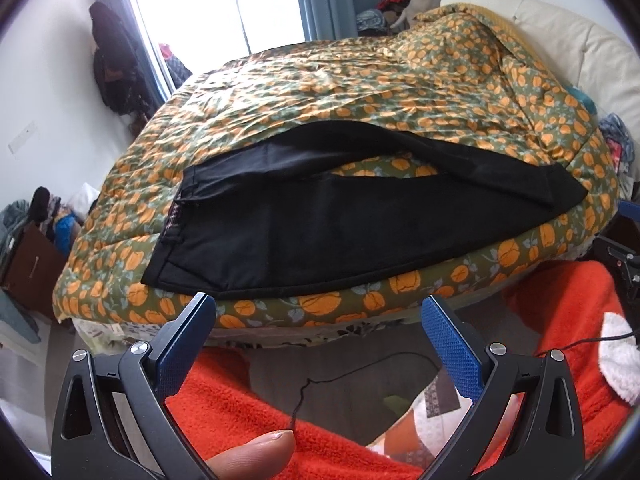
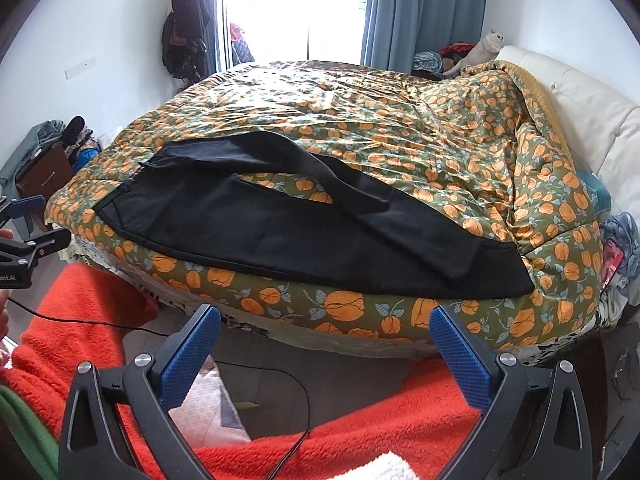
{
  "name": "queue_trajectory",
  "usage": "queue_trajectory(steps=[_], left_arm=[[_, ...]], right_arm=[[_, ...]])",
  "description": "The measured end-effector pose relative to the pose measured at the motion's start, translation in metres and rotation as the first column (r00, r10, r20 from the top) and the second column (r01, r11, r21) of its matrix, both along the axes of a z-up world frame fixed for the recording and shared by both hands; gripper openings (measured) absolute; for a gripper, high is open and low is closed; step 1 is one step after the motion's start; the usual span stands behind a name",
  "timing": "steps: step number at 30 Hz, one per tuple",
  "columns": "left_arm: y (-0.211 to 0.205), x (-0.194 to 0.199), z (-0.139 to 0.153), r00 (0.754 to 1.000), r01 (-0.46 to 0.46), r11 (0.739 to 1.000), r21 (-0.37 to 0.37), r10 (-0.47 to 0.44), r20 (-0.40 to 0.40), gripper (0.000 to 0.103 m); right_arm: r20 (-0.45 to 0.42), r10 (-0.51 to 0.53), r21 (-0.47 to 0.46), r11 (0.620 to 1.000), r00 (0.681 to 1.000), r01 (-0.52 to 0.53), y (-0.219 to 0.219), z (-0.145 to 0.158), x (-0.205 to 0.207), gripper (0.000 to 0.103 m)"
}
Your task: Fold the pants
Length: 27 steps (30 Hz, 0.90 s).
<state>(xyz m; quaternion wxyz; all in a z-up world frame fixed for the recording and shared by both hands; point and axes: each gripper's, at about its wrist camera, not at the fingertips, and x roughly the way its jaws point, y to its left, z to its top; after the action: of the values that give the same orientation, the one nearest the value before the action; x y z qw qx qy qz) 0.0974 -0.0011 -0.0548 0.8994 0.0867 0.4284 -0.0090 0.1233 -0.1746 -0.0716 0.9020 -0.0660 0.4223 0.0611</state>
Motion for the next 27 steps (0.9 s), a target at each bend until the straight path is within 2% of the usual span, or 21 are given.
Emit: queue_trajectory(steps=[5,10,14,17,20,21,23,24,25,26,27], left_arm=[[0.004,0.050,-0.027,0.997,-0.075,0.997,0.012,0.075,-0.031,0.102],[0.004,0.093,-0.059,0.988,-0.131,0.991,0.034,0.133,-0.080,0.103],[0.002,0.118,-0.074,0.988,-0.119,0.993,0.029,0.121,-0.094,0.103],[-0.002,0.140,-0.084,0.988,-0.119,0.992,0.041,0.122,-0.094,0.103],[-0.005,0.158,-0.091,0.981,-0.142,0.990,0.026,0.144,-0.127,0.103],[-0.004,0.160,-0.093,0.980,-0.150,0.989,0.014,0.150,-0.132,0.103],[-0.003,0.162,-0.098,0.977,-0.154,0.988,0.007,0.153,-0.146,0.103],[-0.002,0.163,-0.101,0.975,-0.156,0.988,0.013,0.156,-0.156,0.103],[-0.001,0.163,-0.104,0.972,-0.160,0.987,0.023,0.161,-0.170,0.103],[0.002,0.163,-0.107,0.969,-0.163,0.986,0.030,0.166,-0.183,0.103],[0.003,0.163,-0.107,0.967,-0.167,0.986,0.031,0.170,-0.188,0.103]], right_arm=[[-0.071,-0.073,0.017,0.997,0.995,0.075,-0.028,-0.045,0.057,0.103],[-0.103,-0.079,0.052,0.995,0.991,0.085,-0.051,-0.081,0.097,0.103],[-0.124,-0.104,0.024,0.994,0.987,0.107,-0.068,-0.098,0.125,0.103],[-0.090,-0.076,0.018,0.997,0.993,0.078,-0.078,-0.106,0.142,0.103],[-0.106,-0.083,-0.082,0.994,0.991,0.074,-0.089,-0.132,0.169,0.102],[-0.127,-0.085,-0.115,0.991,0.988,0.070,-0.094,-0.143,0.178,0.096],[-0.174,-0.079,-0.186,0.981,0.982,0.046,-0.103,-0.163,0.195,0.074],[-0.187,-0.062,-0.198,0.980,0.980,0.024,-0.106,-0.167,0.200,0.048],[-0.200,-0.025,-0.183,0.983,0.979,-0.012,-0.110,-0.167,0.210,0.016],[-0.217,0.000,-0.146,0.989,0.976,-0.033,-0.117,-0.162,0.222,0.006],[-0.225,0.002,-0.106,0.994,0.974,-0.026,-0.126,-0.154,0.237,0.006]])
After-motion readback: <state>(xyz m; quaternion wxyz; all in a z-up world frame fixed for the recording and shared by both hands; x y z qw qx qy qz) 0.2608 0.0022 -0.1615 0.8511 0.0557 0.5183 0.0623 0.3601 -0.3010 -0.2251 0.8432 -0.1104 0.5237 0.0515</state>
